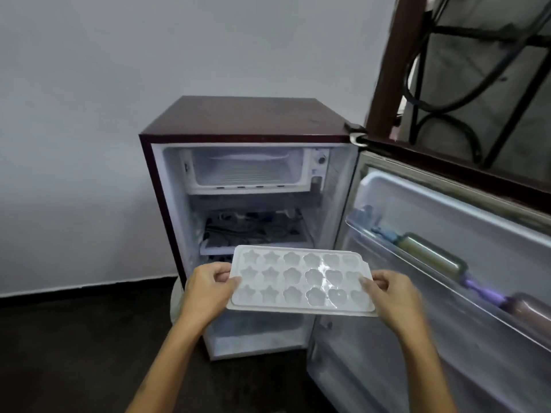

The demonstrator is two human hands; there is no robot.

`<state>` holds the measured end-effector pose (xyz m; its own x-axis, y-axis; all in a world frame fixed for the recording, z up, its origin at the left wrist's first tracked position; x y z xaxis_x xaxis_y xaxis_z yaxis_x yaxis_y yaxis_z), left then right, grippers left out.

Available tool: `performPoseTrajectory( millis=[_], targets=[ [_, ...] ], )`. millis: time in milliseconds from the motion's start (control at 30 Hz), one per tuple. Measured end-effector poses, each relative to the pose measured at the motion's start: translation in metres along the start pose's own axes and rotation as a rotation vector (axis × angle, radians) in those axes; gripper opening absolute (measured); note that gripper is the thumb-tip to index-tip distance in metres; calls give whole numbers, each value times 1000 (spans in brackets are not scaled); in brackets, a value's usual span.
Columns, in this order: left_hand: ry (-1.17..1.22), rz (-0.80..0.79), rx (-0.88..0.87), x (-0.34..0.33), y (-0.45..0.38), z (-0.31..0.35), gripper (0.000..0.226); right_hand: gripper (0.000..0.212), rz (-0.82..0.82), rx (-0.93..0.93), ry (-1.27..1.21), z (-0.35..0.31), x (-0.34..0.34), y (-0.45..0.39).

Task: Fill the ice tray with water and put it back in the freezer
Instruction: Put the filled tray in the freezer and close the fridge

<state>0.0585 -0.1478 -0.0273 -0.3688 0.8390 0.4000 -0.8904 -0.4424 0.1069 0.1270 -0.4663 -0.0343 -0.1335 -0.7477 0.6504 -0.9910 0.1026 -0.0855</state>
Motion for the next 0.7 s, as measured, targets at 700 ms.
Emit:
performPoseTrajectory(
  millis=[700],
  targets=[
    [-394, 275, -29, 30, -291, 31, 14, 25, 19, 235, 96, -132, -157, -262]
  ],
)
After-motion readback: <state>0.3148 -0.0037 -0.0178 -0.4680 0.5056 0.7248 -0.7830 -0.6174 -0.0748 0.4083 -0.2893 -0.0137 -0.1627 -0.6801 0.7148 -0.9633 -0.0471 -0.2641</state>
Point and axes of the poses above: each hand's wrist, its own y-axis away from the middle knuckle, its own x-axis out of the back of the hand, z = x × y, the point moved 7 cm from there along -y, towards the middle knuckle, and after that the axes turned 4 degrees about x, right-handed, at the moved point
